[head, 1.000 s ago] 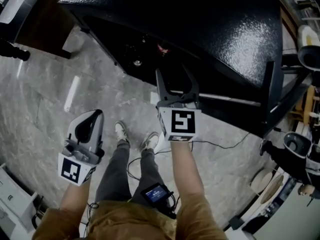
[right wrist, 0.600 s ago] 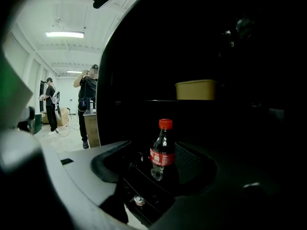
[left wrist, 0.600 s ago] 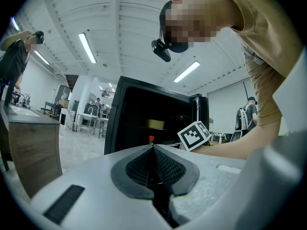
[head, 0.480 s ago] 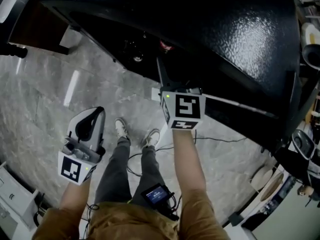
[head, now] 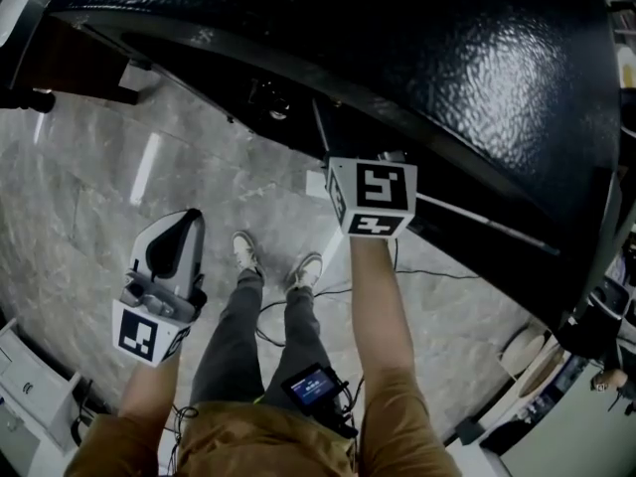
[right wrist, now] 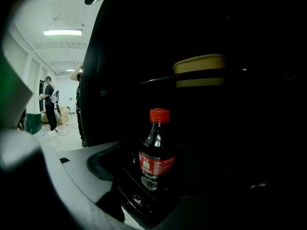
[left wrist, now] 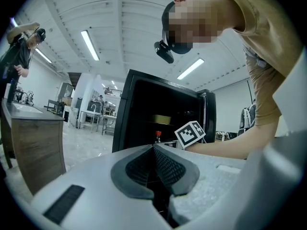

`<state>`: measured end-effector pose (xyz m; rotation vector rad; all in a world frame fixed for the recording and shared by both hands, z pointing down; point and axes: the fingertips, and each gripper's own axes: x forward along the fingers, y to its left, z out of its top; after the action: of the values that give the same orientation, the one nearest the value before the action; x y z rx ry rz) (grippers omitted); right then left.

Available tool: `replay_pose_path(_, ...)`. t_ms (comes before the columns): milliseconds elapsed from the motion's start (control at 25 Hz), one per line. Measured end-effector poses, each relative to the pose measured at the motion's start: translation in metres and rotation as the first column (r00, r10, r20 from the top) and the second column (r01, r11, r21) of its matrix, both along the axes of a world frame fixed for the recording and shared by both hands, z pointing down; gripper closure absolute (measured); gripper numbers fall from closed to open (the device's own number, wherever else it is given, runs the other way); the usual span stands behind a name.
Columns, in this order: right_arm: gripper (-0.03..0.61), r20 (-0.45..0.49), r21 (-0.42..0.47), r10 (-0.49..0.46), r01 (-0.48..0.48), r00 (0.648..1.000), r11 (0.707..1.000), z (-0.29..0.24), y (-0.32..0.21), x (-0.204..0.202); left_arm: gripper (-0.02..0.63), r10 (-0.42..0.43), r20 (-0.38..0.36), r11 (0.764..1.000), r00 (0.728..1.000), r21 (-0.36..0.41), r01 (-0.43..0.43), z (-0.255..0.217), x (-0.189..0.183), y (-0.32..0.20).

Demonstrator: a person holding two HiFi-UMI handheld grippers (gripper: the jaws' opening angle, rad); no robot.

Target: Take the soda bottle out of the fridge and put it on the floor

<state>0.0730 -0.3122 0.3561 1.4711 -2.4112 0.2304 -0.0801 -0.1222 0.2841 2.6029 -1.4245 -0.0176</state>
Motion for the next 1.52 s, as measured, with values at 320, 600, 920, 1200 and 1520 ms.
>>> replay_pose_path(320,0.261,-0.023,0.015,-0.013,0.014,1.0,1.0,-0.006,-0.012,-0.006,0.612,-0.008,0.001,1.0,1.0,-0.022,0.008,0.006,-0.003,0.002)
replay_pose_path(600,0.261,-0.043,0.003,0.005,-0.005,0.999,1.0,0.005,-0.019,0.001,0.612,-0.013,0.013,1.0,1.0,-0.021,0.013,0.008,-0.002,0.002)
replay_pose_path(920,0.265,-0.062,0.008,0.005,-0.005,0.998,1.0,0.009,-0.023,-0.001,0.612,-0.006,0.009,0.999,1.0,-0.035,0.007,0.016,-0.001,0.0)
replay_pose_path(1200,0.275,-0.099,0.052,-0.017,0.022,0.995,0.998,0.002,-0.018,-0.006,0.612,-0.008,0.036,0.999,0.999,-0.034,0.009,0.019,-0.004,0.002)
replay_pose_path(1520,0.275,-0.075,0.075,-0.001,0.007,0.997,0.997,-0.008,-0.007,0.001,0.612,-0.006,0.035,1.0,0.999,-0.022,0.007,0.022,-0.007,0.006)
